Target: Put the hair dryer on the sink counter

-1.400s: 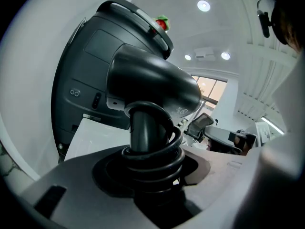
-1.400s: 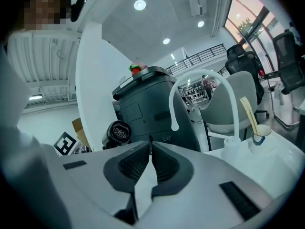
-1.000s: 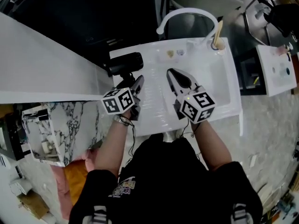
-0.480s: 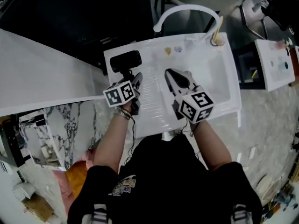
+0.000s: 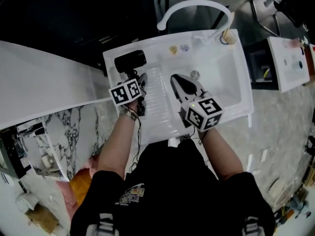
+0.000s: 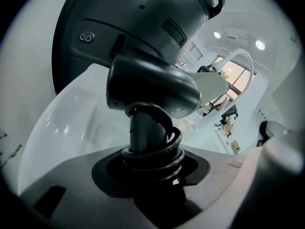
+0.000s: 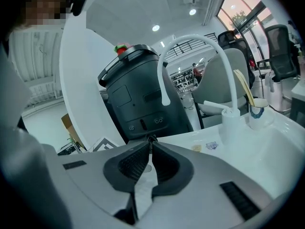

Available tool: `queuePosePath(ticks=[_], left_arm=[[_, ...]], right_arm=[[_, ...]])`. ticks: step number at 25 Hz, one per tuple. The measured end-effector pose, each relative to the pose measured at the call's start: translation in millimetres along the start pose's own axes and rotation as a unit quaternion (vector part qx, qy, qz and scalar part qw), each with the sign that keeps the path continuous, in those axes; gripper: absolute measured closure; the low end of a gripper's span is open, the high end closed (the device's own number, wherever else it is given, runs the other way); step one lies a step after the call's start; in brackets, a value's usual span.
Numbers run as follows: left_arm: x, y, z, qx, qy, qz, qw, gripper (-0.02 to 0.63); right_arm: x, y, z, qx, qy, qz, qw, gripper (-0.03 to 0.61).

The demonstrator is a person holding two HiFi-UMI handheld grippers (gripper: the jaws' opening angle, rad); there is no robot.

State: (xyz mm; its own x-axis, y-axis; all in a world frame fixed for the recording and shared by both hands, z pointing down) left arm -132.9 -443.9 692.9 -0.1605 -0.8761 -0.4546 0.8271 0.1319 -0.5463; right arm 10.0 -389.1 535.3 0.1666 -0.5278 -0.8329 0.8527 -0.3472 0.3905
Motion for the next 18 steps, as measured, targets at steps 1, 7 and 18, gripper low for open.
queuePosePath(ticks=[1,7,18], left_arm=[[-0.9,0.1,2.7,0.004,-0.005,0.002,1.0000,0.396],[-6.7,-4.0,15.8,0.020,-0.026,-0.003,0.9995,0.396],[-9.5,-9.0,31.1,0.055,-0.035,0.017,0.9977,0.391]], right_arm=[[-0.4,0.5,0.8,0.000,-0.001,0.001,1.000,0.558],[-2.4,3.5,2.2,0.002,-0.006,0.004,1.000,0.558],[-11.3,10.6,4.6,0.006,-0.017,0.020,1.000,0.557]])
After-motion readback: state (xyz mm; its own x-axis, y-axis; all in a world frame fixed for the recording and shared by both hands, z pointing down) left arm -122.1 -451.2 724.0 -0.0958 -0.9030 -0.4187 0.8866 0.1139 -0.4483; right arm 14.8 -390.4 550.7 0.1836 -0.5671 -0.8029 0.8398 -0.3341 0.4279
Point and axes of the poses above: the fingertips, and each gripper's own axes: z forward along the fingers, y to its right, x out of its top, the point moved 2 cm from there along -z, backward along the fingers, and after that the axes turned 1 degree about -y, right-handed, at the moved point
